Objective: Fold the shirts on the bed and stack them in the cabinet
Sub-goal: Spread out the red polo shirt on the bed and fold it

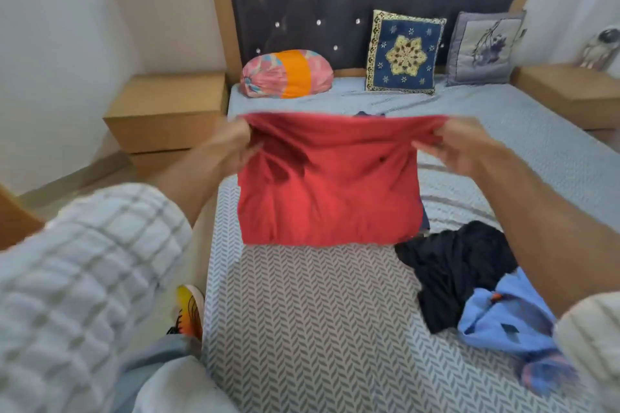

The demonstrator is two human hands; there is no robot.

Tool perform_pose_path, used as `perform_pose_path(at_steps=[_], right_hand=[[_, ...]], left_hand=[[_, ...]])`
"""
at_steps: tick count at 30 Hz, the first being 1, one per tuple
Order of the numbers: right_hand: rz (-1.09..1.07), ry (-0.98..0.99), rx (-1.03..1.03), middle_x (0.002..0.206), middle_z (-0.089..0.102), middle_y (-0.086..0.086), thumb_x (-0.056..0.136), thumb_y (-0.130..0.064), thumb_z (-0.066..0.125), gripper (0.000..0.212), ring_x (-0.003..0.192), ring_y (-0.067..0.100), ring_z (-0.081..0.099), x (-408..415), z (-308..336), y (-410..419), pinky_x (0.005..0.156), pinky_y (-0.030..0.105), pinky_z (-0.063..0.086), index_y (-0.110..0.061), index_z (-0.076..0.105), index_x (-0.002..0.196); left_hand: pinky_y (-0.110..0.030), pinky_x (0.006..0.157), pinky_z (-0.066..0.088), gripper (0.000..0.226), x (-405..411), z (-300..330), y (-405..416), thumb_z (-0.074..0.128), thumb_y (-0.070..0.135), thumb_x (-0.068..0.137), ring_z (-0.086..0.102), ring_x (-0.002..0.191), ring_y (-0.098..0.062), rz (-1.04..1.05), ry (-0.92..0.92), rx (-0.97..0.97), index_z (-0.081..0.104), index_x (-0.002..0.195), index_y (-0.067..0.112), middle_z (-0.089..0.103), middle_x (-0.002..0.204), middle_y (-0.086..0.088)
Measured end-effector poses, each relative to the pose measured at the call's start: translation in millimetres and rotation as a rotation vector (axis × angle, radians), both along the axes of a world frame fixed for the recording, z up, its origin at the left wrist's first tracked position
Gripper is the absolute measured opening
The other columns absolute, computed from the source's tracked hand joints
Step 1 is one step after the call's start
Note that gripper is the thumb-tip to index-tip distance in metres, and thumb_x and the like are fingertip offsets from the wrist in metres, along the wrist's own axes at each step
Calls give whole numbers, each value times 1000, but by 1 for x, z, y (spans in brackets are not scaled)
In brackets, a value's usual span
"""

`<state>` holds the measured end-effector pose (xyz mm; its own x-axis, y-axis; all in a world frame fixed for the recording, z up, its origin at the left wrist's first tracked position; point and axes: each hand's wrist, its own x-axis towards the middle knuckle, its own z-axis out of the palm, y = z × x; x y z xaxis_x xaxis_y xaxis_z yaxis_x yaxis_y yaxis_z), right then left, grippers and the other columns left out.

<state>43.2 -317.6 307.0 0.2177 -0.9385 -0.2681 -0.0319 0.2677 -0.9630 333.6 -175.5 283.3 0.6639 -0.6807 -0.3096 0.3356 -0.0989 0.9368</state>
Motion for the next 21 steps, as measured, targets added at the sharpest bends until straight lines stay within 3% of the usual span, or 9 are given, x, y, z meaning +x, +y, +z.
perform_pose_path(at_steps=[2,4,7,10,12,14,16,18,21], right_hand=[[-47,-105,-92,109,68,11,105,0,37,27,96,19,69,12,39,-23,81,32,62,-3,64,101],[-86,-174,-193,99,71,8,106,0,30,36,92,17,69,19,76,-37,79,32,62,-5,66,109],[-144,-289,-322,85,69,9,101,6,26,44,82,19,67,18,118,-36,74,33,62,-7,68,101],[-154,-351,-387,91,70,13,100,7,25,46,86,22,69,7,133,-18,77,36,62,-4,70,105],[-125,-341,-393,99,70,15,98,9,28,46,96,23,70,-4,128,-3,80,36,62,-4,71,106],[-99,-311,-406,101,67,14,93,16,28,49,89,18,68,-20,113,17,80,30,61,-1,69,112],[-55,-278,-389,102,65,13,89,21,27,52,80,12,62,-39,86,30,69,20,57,3,66,119],[35,-158,-393,113,65,11,90,20,31,51,97,15,63,-63,46,46,75,22,57,-2,69,115],[146,85,-442,113,68,10,83,24,41,53,108,21,61,-108,-35,73,84,28,55,-16,72,101]], left_hand=[[-17,56,56,27,6,52,-15,40,0,103,63,69,-7,20,-55,-153,64,95,10,70,67,3],[-18,58,56,29,12,101,-19,37,-5,101,62,74,-8,73,-132,-293,62,94,10,70,76,-1],[-35,70,60,40,20,148,-10,37,-10,90,63,74,-19,177,-307,-380,68,76,10,64,83,-11],[-55,85,56,43,15,167,20,36,-1,67,60,80,-23,238,-547,-322,72,55,20,63,83,-13],[-59,89,51,39,9,158,41,40,0,68,60,82,-22,219,-640,-293,72,59,20,64,85,-13],[-60,90,52,30,-2,138,64,47,3,70,66,86,-23,202,-719,-187,72,70,18,70,89,-12],[-48,81,60,23,-20,118,89,54,6,75,69,84,-23,188,-820,-54,74,85,14,73,92,-10],[-29,59,51,20,-44,88,120,52,-1,82,58,65,-17,138,-995,113,68,82,11,66,78,-4],[-29,62,39,34,-86,31,177,46,-7,79,59,71,-24,-72,-1200,291,68,82,20,65,75,-5]])
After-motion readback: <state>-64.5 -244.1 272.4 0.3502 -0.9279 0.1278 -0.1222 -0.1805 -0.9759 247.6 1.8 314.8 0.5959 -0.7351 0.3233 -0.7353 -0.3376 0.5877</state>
